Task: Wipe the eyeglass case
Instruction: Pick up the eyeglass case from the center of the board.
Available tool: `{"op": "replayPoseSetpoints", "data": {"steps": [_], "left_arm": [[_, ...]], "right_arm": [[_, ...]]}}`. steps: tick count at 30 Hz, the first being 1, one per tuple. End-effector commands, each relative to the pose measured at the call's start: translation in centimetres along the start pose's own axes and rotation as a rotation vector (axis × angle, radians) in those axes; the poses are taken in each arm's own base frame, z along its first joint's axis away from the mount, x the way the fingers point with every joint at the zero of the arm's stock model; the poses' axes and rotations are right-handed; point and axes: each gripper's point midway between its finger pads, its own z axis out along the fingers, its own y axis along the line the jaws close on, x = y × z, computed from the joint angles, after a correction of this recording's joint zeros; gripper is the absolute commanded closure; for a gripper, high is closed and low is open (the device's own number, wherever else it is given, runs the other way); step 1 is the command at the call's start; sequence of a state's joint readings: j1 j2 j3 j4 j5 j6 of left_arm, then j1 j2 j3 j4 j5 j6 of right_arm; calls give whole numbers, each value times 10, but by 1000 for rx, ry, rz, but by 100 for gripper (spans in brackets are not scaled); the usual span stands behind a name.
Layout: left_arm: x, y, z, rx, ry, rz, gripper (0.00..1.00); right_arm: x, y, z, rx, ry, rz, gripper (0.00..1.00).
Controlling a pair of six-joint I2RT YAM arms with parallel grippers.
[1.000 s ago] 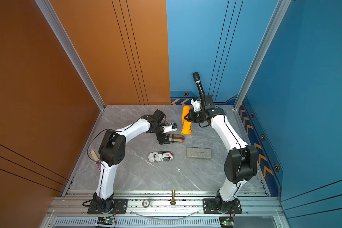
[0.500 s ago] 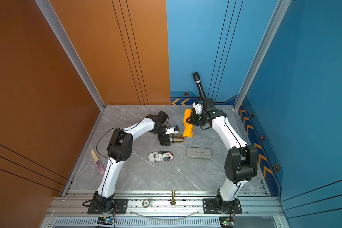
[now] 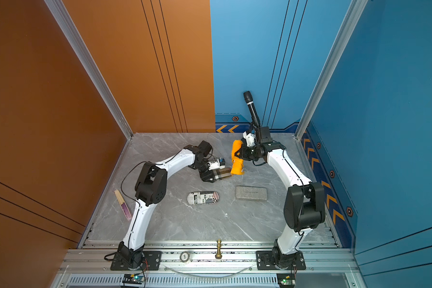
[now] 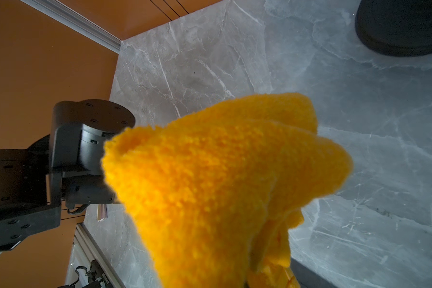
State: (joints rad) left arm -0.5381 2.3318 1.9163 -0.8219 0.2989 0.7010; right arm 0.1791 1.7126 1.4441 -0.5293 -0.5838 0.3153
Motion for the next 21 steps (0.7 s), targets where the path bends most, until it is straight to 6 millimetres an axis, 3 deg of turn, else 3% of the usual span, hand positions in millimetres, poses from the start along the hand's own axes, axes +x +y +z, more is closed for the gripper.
{"op": "replayPoseSetpoints", "data": {"steps": [1, 4, 11, 16, 21], "left_arm": [[-5, -5, -18, -48, -14, -30, 57], [-21, -9, -35, -114, -91, -21, 60], [-61, -43, -96, -193, -277, 7, 62], [-70, -73, -117, -191, -369, -7, 63], [-74, -90, -143, -319, -498, -24, 65]], "right_arm": [[-4, 4, -6, -2, -26, -5, 100], [-2, 8, -7, 1, -17, -7, 100], [19, 46, 4, -37, 44, -66, 100], [37, 58, 8, -80, 79, -51, 100], [78, 85, 21, -114, 195, -94, 100]]}}
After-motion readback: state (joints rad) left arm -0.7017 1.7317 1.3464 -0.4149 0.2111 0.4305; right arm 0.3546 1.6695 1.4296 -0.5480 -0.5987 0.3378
